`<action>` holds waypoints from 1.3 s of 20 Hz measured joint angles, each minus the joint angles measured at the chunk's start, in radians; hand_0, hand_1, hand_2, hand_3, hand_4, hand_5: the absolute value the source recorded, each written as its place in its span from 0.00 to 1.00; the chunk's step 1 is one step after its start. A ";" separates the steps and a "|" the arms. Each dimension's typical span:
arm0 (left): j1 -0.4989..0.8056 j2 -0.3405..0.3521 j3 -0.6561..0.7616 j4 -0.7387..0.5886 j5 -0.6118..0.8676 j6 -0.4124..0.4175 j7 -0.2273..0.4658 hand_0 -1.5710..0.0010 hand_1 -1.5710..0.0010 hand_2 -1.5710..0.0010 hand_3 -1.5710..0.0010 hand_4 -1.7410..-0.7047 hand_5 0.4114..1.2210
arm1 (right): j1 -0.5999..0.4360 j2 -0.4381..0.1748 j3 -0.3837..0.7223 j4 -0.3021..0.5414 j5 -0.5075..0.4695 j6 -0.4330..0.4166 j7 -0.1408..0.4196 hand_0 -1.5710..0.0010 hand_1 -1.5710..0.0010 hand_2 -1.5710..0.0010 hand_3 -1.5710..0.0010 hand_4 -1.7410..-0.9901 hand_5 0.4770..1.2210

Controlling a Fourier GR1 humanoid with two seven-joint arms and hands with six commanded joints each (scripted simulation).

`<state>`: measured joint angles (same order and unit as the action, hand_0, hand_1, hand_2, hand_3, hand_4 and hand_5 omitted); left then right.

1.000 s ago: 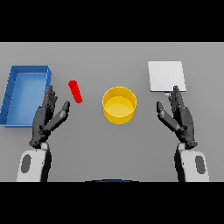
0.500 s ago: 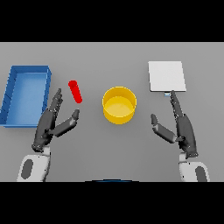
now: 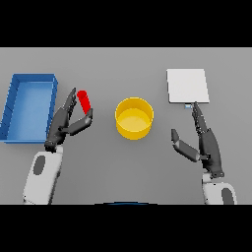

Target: Pick up the red beaker and tilt it to pour out 1 green nut into yellow bowl. Pick up the yellow bowl and place it on the metallic measuring scale.

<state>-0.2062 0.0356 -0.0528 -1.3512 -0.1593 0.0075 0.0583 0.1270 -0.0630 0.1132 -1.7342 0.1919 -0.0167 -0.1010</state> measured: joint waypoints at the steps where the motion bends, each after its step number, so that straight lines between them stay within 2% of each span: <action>1: -0.011 -0.002 0.010 0.036 0.002 0.002 -0.019 1.00 1.00 1.00 1.00 0.38 0.38 | -0.007 -0.003 -0.003 0.001 -0.004 0.003 0.008 1.00 1.00 1.00 1.00 0.54 0.28; 3: -0.046 -0.004 0.030 0.106 0.010 0.002 -0.040 1.00 1.00 1.00 1.00 0.39 0.38 | -0.011 -0.001 -0.002 0.003 -0.005 0.003 0.025 1.00 1.00 1.00 1.00 0.53 0.28; 8: -0.156 -0.004 0.062 0.220 0.016 0.007 -0.080 1.00 1.00 1.00 1.00 0.41 0.37 | 0.011 0.003 -0.002 -0.004 -0.010 0.004 0.015 1.00 1.00 1.00 1.00 0.54 0.28; 12: -0.225 -0.008 0.069 0.301 0.002 0.014 -0.078 1.00 1.00 1.00 1.00 0.41 0.36 | -0.001 0.002 -0.007 0.005 -0.013 0.004 0.015 1.00 1.00 1.00 1.00 0.55 0.28; 17: -0.284 -0.008 0.088 0.384 0.005 0.013 -0.122 1.00 1.00 1.00 1.00 0.36 0.40 | 0.004 -0.001 -0.007 -0.013 -0.010 0.001 0.019 1.00 1.00 1.00 1.00 0.59 0.28; 18: -0.286 -0.013 0.093 0.390 0.014 0.008 -0.150 1.00 1.00 0.98 1.00 0.34 0.42 | 0.006 -0.003 -0.007 -0.008 -0.014 0.007 0.020 1.00 1.00 1.00 1.00 0.59 0.28; 19: -0.292 -0.026 0.097 0.408 0.015 0.020 -0.156 0.95 0.95 0.92 0.95 0.31 0.44 | 0.004 -0.001 -0.005 -0.009 -0.006 0.000 0.020 1.00 1.00 1.00 1.00 0.60 0.28; 20: -0.296 -0.031 0.106 0.411 0.022 0.026 -0.164 0.84 0.82 0.80 0.86 0.29 0.47 | 0.002 -0.007 -0.007 -0.007 -0.003 0.001 0.016 1.00 1.00 1.00 1.00 0.60 0.28; 21: -0.304 -0.029 0.119 0.425 0.030 0.032 -0.153 0.71 0.69 0.68 0.69 0.29 0.58 | -0.011 -0.002 -0.010 0.006 -0.004 -0.004 0.021 1.00 1.00 1.00 1.00 0.61 0.28; 23: -0.321 -0.047 0.129 0.452 0.018 0.081 -0.164 0.45 0.44 0.44 0.44 0.29 0.73 | -0.005 -0.003 -0.007 -0.003 -0.003 -0.002 0.011 1.00 1.00 1.00 1.00 0.61 0.28; 26: -0.338 -0.050 0.119 0.472 -0.024 0.110 -0.187 0.23 0.23 0.22 0.23 0.29 0.86 | -0.005 0.001 -0.005 0.008 -0.001 -0.002 0.017 1.00 1.00 1.00 1.00 0.60 0.28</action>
<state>-0.5438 -0.0140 0.0662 -0.8788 -0.1831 0.1175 -0.1282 0.1221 -0.0615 0.1085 -1.7265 0.1912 -0.0189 -0.0835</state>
